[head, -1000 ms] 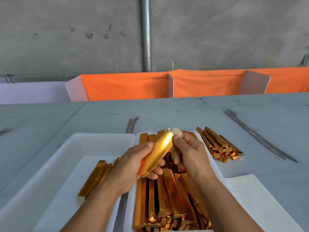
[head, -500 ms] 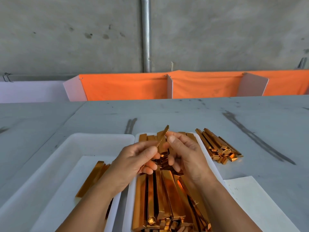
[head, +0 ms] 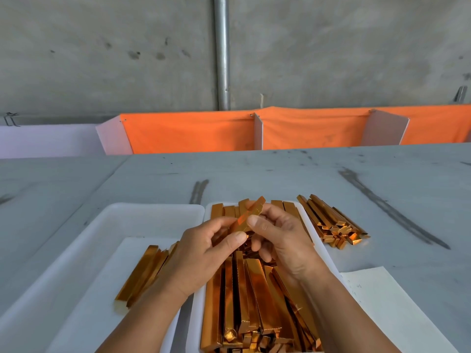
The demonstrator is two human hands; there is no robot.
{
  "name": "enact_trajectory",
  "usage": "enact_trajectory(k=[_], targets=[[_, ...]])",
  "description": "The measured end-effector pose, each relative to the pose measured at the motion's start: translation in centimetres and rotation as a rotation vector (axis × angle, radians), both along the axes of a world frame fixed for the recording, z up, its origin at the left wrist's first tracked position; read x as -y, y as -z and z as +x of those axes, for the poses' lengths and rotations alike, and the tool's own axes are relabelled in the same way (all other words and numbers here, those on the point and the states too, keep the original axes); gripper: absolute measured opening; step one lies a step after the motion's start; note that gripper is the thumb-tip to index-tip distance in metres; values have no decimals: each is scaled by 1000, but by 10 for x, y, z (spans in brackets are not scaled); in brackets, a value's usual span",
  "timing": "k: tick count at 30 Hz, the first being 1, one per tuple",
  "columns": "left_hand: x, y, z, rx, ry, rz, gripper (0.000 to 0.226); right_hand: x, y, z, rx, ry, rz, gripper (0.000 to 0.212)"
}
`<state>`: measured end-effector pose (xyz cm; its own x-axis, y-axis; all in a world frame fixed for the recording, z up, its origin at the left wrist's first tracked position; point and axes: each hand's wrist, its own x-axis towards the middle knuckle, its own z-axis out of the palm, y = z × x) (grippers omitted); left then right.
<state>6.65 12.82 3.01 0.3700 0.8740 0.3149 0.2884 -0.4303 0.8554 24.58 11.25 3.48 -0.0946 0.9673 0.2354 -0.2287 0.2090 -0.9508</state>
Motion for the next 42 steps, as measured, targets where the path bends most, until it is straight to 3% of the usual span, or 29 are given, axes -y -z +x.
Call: enact_trajectory(k=[3, 14, 20, 23, 26, 30, 36, 38, 40, 42], targets=[[1, 1, 2, 11, -20, 7, 28, 1, 0, 0, -3, 15, -3, 26], [0, -1, 3, 75, -9, -110, 32, 0, 0, 1, 14, 48, -17, 26], [-3, -10, -6, 300, 194, -605, 44, -1, -1, 4, -120, -55, -43, 30], [-6, -12, -13, 303, 275, -738, 57, -3, 0, 5, -98, -72, -56, 26], [-6, -18, -19, 259, 308, -783, 54, -3, 1, 3, -53, -25, -80, 31], [-3, -35, -17, 111, 145, -634, 59, -4, 1, 3, -39, 84, -149, 30], [8, -60, -11, -384, -167, -88, 56, -2, 2, 4, 8, 221, -215, 38], [10, -57, -3, -533, -237, 55, 68, -2, 2, 2, 35, 232, -215, 40], [11, -50, 7, -652, -286, 147, 75, -2, 1, 0, 63, 233, -215, 43], [9, -42, 13, -705, -319, 189, 68, -2, 1, -1, 87, 229, -206, 45]])
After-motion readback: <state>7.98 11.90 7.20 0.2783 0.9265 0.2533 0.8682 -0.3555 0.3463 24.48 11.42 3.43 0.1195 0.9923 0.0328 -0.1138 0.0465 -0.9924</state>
